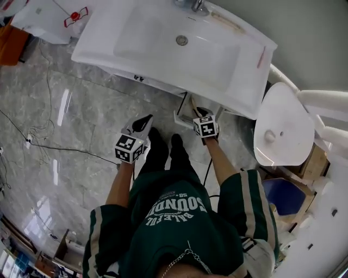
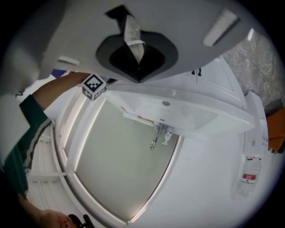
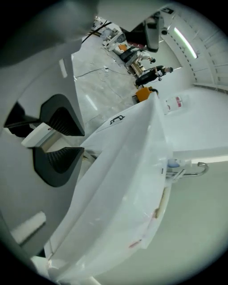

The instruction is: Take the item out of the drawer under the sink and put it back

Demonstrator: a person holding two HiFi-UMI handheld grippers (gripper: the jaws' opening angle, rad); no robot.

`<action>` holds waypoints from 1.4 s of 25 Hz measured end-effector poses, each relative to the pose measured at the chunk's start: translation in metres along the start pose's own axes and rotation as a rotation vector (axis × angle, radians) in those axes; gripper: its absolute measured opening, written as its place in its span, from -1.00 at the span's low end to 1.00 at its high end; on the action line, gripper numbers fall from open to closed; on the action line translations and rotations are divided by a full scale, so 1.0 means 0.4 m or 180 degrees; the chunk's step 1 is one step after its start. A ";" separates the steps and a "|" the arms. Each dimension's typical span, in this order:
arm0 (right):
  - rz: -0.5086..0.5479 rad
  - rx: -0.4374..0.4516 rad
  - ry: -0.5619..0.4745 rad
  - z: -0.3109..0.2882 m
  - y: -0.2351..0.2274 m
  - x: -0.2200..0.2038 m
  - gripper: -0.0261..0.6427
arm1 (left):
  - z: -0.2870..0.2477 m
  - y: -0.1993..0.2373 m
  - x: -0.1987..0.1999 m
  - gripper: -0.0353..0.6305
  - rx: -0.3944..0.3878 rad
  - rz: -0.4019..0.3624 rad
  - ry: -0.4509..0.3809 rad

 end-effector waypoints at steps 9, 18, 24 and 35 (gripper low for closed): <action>-0.0377 -0.0044 -0.0875 0.220 -0.002 0.158 -0.79 | 0.002 -0.008 0.146 -0.75 -0.0127 -0.0296 -0.0201; -0.0625 -0.0125 -0.1629 0.393 -0.026 0.303 -0.91 | 0.004 -0.019 0.278 -0.75 -0.0093 -0.0532 -0.0509; -0.0687 -0.0173 -0.2126 0.513 -0.053 0.380 -0.91 | 0.011 -0.042 0.365 -0.74 -0.0113 -0.0761 -0.0668; -0.0789 -0.0347 -0.2719 0.634 -0.061 0.437 -0.92 | 0.044 -0.056 0.477 -0.74 -0.0109 -0.1035 -0.0857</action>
Point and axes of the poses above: the fingertips, and each gripper's own axes: z backward along the fingers, y to its left, x out of its top, the point moved 8 cm from there along z, backward along the fingers, and after that the axes turned 13 degrees about -x, right-handed, at the moved point
